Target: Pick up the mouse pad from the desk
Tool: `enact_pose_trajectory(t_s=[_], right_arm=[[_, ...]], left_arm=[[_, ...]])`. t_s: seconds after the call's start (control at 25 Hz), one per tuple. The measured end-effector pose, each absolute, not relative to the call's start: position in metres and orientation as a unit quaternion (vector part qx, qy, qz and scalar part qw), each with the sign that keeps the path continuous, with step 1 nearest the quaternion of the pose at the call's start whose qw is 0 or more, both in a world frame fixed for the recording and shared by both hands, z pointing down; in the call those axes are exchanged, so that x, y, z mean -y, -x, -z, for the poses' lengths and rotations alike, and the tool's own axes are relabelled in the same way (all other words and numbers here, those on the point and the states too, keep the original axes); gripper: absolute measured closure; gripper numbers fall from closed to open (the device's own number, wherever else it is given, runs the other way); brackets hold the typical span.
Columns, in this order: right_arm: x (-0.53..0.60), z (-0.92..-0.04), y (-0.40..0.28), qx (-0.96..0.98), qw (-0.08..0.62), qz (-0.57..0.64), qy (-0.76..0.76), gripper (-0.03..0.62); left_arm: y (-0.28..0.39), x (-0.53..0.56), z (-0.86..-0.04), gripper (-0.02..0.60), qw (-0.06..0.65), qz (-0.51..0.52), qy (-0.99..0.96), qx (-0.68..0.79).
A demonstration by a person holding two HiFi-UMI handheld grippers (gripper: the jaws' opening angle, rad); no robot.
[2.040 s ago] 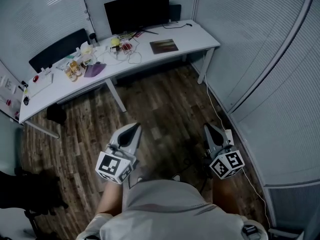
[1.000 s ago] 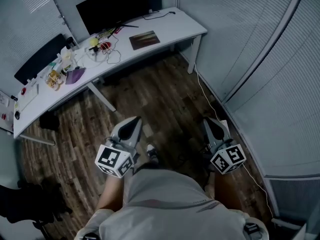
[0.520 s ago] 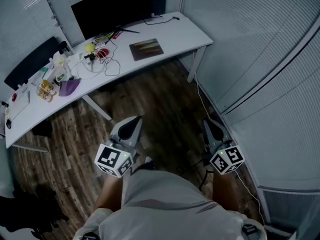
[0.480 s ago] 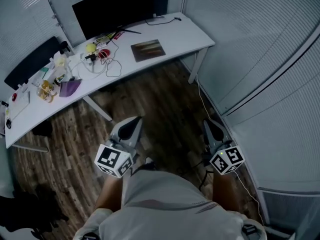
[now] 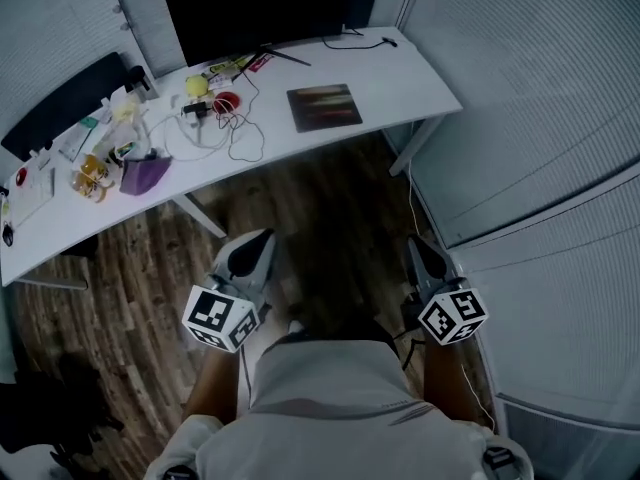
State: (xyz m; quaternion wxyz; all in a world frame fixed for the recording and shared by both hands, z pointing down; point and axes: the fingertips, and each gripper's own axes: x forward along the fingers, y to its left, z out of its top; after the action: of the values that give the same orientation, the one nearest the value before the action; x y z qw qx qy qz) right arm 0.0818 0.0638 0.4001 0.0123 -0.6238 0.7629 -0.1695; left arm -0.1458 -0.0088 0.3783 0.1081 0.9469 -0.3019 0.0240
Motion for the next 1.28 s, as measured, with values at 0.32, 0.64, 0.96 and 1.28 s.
enact_pose_trajectory(t_s=[0.32, 0.64, 0.96, 1.28], right_arm=[[0.045, -0.416, -0.101, -0.788, 0.009, 0.177, 0.59, 0.588], [0.156, -0.414, -0.189, -0.806, 0.031, 0.189, 0.561, 0.586], [0.244, -0.43, -0.263, -0.82, 0.041, 0.198, 0.536, 0.586], [0.319, -0.451, -0.253, -0.824, 0.019, 0.214, 0.524, 0.586]], left_arm=[[0.133, 0.09, -0.398, 0.58, 0.118, -0.024, -0.93, 0.348], [0.045, 0.176, -0.379, 0.58, 0.097, -0.038, -0.915, 0.39], [-0.032, 0.242, -0.394, 0.578, 0.1, -0.066, -0.903, 0.413], [-0.029, 0.314, -0.416, 0.578, 0.127, -0.077, -0.893, 0.425]])
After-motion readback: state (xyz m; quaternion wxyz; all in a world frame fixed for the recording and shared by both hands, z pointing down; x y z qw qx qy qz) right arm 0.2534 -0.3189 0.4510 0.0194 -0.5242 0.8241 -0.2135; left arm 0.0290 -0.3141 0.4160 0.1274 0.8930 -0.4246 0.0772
